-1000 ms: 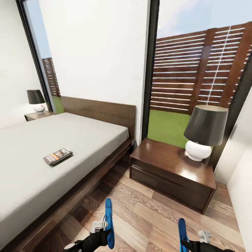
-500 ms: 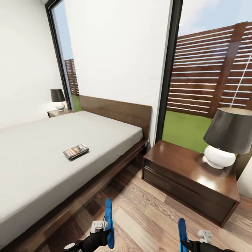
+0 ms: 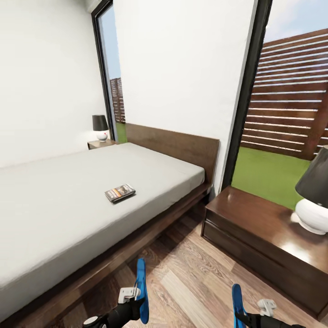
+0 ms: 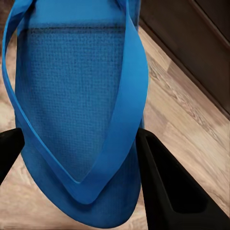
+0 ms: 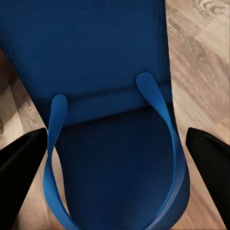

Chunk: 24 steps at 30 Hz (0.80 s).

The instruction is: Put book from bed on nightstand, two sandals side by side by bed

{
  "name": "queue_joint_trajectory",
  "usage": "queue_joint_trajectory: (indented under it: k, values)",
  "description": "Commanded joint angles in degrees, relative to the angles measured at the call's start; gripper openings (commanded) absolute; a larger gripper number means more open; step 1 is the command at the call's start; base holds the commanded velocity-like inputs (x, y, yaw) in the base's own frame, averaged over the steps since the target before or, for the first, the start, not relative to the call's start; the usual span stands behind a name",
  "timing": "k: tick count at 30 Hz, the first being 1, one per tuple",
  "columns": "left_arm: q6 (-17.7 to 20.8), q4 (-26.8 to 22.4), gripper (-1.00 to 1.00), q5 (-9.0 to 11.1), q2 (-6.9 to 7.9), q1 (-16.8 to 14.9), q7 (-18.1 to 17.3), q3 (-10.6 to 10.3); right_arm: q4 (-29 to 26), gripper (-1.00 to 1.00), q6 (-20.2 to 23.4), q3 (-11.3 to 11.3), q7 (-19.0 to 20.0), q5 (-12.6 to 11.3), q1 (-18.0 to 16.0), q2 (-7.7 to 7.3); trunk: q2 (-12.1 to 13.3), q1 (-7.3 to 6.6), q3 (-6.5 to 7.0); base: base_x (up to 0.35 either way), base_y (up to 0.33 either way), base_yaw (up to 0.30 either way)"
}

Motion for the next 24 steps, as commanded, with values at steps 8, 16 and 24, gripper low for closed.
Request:
queue_joint_trajectory:
  k: [8, 16, 24]
  values:
    - [0.07, 0.06, -1.00, 0.11, -0.41, -0.05, -0.26, 0.30, -0.08, -1.00, 0.53, 0.26, 0.01, -0.66, 0.00, -0.07, -0.03, -0.01, -0.06, 0.000, -0.034, 0.289]
    - [0.07, 0.06, -1.00, 0.11, -0.48, -0.05, -0.26, 0.30, -0.08, -1.00, 0.53, 0.26, 0.00, -0.66, 0.00, -0.07, -0.03, -0.01, -0.06, 0.000, -0.007, 0.289]
    - [0.07, 0.06, -1.00, 0.11, -0.48, -0.05, -0.24, 0.30, -0.08, -1.00, 0.53, 0.26, 0.00, -0.66, 0.00, -0.07, -0.03, -0.01, -0.06, 0.000, 0.000, 0.289]
